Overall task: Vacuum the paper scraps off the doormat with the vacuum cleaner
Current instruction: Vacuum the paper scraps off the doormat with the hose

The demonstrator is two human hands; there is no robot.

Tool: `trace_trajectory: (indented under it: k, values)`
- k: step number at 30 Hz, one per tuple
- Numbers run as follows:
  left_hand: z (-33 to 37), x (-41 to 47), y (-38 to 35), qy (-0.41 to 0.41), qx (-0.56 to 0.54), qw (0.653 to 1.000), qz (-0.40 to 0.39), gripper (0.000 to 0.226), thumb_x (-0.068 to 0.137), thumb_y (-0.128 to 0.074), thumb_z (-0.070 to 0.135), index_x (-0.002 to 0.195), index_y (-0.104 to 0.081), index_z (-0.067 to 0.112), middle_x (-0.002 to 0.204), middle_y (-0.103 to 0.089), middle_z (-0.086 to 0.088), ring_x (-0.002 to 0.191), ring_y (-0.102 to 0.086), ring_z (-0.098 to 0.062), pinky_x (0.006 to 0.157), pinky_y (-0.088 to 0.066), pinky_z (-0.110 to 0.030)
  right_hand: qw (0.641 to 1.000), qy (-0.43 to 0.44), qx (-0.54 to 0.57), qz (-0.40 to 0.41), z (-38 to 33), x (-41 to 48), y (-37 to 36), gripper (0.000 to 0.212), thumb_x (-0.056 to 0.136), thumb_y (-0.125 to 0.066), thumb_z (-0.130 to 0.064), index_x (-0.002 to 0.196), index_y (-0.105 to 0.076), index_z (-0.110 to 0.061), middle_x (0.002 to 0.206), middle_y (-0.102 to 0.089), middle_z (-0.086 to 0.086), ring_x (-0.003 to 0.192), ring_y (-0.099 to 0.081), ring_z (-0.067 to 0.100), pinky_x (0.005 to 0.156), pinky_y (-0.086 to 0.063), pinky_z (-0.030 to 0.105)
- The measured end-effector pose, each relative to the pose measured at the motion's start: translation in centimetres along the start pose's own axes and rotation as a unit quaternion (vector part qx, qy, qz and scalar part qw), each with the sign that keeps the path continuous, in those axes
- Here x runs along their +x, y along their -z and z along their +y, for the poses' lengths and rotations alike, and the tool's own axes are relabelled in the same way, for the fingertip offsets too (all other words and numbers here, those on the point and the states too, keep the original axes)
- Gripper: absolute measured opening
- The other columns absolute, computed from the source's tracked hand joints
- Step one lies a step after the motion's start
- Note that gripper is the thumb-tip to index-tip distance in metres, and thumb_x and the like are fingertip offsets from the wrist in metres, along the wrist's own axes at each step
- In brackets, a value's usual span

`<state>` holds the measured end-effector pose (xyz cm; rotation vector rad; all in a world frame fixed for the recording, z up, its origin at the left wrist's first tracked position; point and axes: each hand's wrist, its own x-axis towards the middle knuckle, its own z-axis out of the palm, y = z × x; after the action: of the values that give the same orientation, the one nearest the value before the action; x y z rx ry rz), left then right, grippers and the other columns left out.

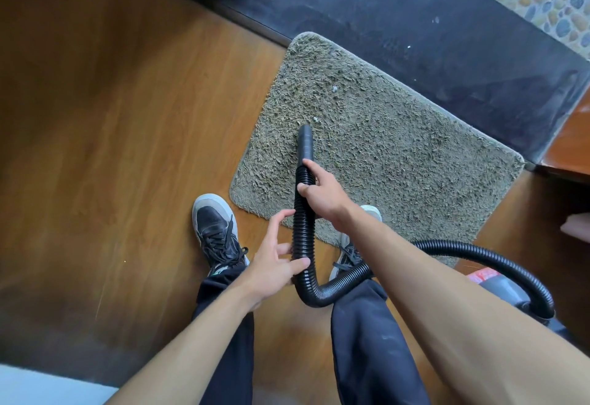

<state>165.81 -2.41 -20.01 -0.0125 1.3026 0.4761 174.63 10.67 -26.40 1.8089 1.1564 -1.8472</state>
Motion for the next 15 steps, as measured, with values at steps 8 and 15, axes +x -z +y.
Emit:
trace_trajectory:
  k: [8,15]
  values:
    - [1.6,1.5,-0.9,0.008,0.033,0.999,-0.027,0.079,0.091,-0.064,-0.004,0.134,-0.034,0.056,0.11,-0.07,-0.017,0.081,-0.069,-0.024,0.072,-0.06,-0.037,0.998,-0.016,0.046,0.039,0.5,0.5,2.2,0.062,0.094,-0.049,-0.008,0.151,-0.033,-0.028,0.133,-0.057,0.008,0.103,-0.061,0.021,0.086,-0.054,0.039]
    - [2.1,1.9,-0.3,-0.005,0.016,1.0,-0.011,0.078,0.091,-0.063,-0.006,0.131,-0.036,0.055,0.108,-0.07,-0.018,0.083,-0.068,-0.023,0.066,-0.056,-0.031,0.999,0.0,-0.013,0.033,-1.0,1.5,1.6,0.062,0.09,-0.049,-0.009,0.149,-0.035,-0.026,0.129,-0.058,0.009,0.109,-0.062,0.028,0.097,-0.051,0.05]
